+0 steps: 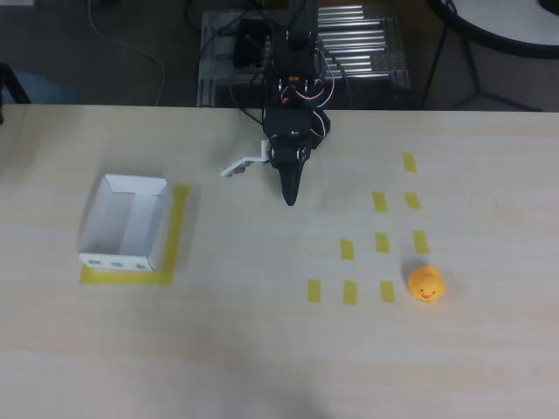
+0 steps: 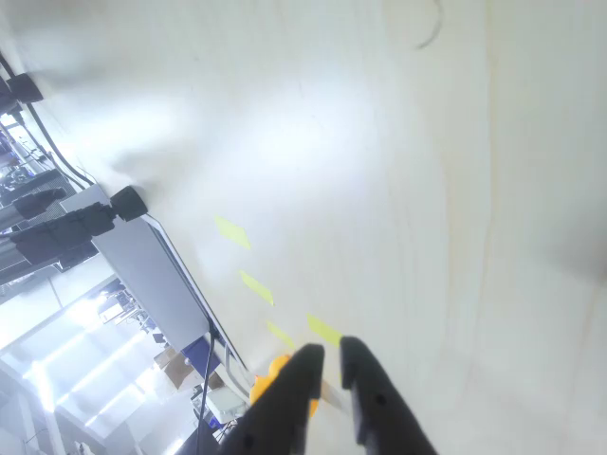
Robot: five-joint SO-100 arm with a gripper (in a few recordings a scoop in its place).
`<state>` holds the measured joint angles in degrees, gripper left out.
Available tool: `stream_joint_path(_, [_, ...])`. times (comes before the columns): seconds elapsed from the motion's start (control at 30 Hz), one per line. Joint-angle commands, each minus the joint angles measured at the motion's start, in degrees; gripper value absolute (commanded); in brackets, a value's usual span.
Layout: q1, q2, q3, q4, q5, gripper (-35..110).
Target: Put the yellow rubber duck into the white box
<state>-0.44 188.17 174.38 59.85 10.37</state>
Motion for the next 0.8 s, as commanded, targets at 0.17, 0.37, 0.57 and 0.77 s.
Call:
stream_joint_path(0.17, [-2.2, 3.0, 1.0, -1.7, -1.7, 0])
stream_joint_path(0.37, [-2.2, 3.0, 1.0, -1.7, -1.7, 0])
stream_joint_path(0.57, [-2.2, 1.2, 0.0, -4.8, -5.0, 0])
stream_joint_path(0.77, [-0.5, -26.9, -30.2, -4.9, -16.3, 6])
